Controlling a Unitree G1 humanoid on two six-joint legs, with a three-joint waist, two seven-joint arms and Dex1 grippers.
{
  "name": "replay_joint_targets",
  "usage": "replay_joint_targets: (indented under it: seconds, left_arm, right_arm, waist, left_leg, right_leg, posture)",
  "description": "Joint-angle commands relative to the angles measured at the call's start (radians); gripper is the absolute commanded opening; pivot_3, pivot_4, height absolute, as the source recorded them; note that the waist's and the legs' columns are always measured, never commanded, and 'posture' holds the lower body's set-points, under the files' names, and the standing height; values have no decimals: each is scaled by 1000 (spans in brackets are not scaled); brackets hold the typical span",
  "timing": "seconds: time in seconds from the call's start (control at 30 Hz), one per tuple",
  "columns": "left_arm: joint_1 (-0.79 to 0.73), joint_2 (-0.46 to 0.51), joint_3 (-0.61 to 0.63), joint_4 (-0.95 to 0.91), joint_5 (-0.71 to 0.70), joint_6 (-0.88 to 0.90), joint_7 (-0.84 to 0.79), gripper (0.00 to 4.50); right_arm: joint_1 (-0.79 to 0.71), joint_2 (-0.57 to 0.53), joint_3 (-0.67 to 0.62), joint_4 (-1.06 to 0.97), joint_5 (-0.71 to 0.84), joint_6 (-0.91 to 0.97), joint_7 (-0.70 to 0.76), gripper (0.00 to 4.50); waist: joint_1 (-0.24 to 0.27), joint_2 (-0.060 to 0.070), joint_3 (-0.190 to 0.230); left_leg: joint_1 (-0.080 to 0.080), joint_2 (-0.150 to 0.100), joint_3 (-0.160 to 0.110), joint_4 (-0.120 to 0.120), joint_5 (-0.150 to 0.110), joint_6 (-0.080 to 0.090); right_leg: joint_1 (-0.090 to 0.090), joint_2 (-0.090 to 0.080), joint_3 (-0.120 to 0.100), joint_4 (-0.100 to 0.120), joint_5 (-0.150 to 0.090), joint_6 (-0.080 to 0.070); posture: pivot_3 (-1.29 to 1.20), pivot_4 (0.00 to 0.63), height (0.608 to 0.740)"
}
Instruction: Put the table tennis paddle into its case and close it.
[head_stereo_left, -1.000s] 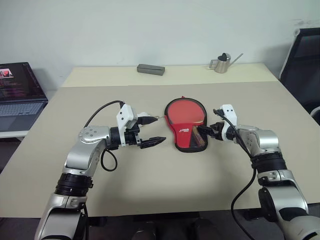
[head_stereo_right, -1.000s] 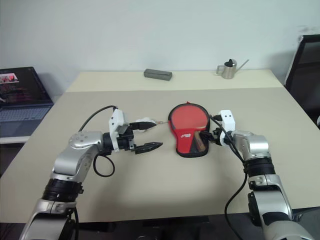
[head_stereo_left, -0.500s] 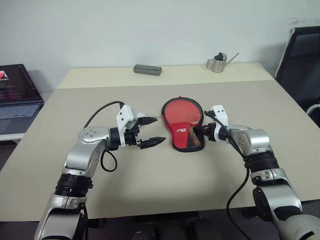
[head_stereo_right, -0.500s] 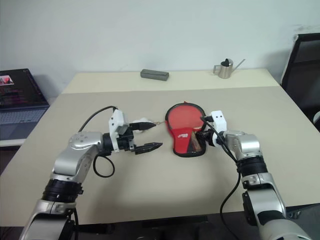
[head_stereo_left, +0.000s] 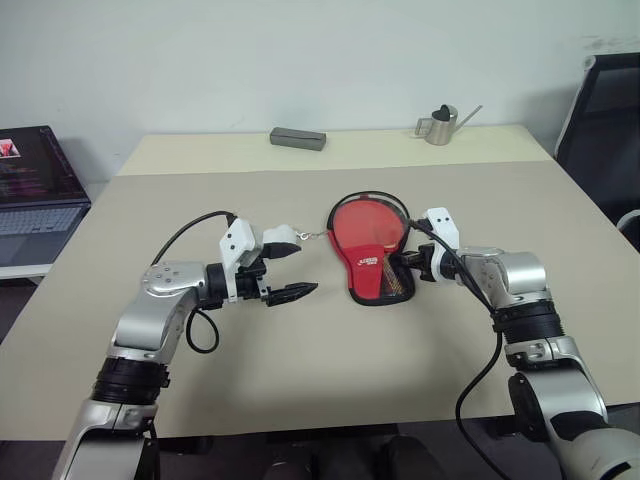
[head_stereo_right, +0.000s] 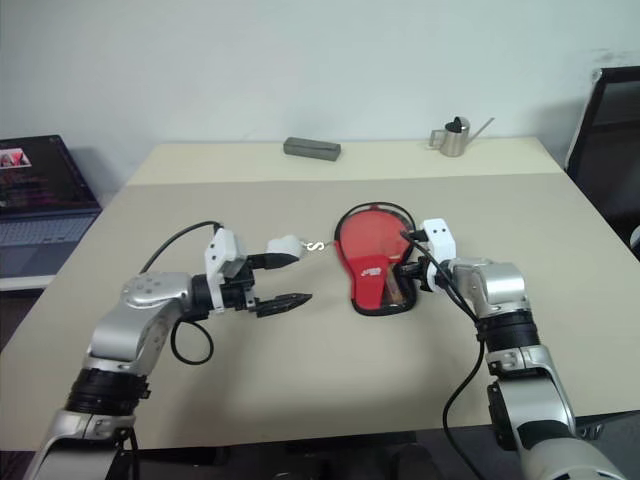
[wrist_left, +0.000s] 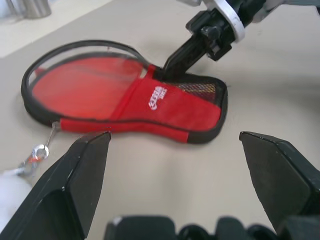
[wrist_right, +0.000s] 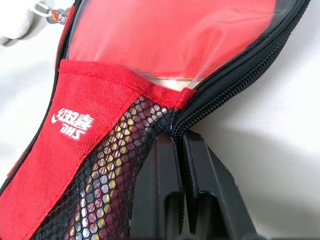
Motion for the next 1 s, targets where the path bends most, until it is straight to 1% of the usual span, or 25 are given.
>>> replay_joint_targets:
  seconds: [0.03,0.1,0.2,0.47,0.7,0.87,1.0]
  left_arm:
    - [25,21,23,-104,-78,65,-28,4500]
    - [42,28,22,-140,-112,108,-37,4500]
    - [69,45,15,-196,-166,177,-60,4500]
    - [98,64,-12,-262,-204,229,-94,4500]
    - [127,115,-54,-304,-198,209,-176,4500]
    - [146,157,-86,-314,-174,170,-230,4500]
    - [160,165,-100,-316,-170,150,-249,4500]
  right_arm:
    - [25,-42,-43,-112,41,115,1,10]
    - [44,-41,-63,-161,60,175,-14,10]
    - [82,-10,-107,-257,92,285,-53,10]
    - [227,98,-231,-524,131,550,-152,10]
    - [345,85,-273,-631,215,558,-209,10]
    - [433,39,-289,-693,311,558,-246,10]
    - [493,-12,-300,-727,395,558,-276,10]
  waist:
    - [10,0,0]
    - [14,0,0]
    - [16,0,0]
    - [17,0,0]
    - [20,0,0]
    - [22,0,0]
    - [25,0,0]
  left_leg:
    - [-1,0,-1,0,0,0]
    - [-1,0,-1,0,0,0]
    - [-1,1,-1,0,-1,1]
    - [-1,1,-2,-1,-1,1]
    - [-1,1,-2,-1,-1,1]
    - [-1,0,-2,-2,-1,2]
    - [-1,0,-2,-2,-1,2]
  right_leg:
    - [0,0,-1,-1,0,0]
    - [0,0,-1,-1,0,0]
    - [0,-1,-1,-1,0,-1]
    - [0,0,-1,0,-1,-1]
    - [0,0,-2,-1,-1,-1]
    - [1,0,-3,-2,-1,-1]
    - [2,0,-3,-3,-2,-1]
  posture:
    - [0,150,740]
    - [0,150,740]
    - [0,150,740]
    - [0,150,740]
    - [0,150,740]
    - [0,150,740]
    - [0,150,740]
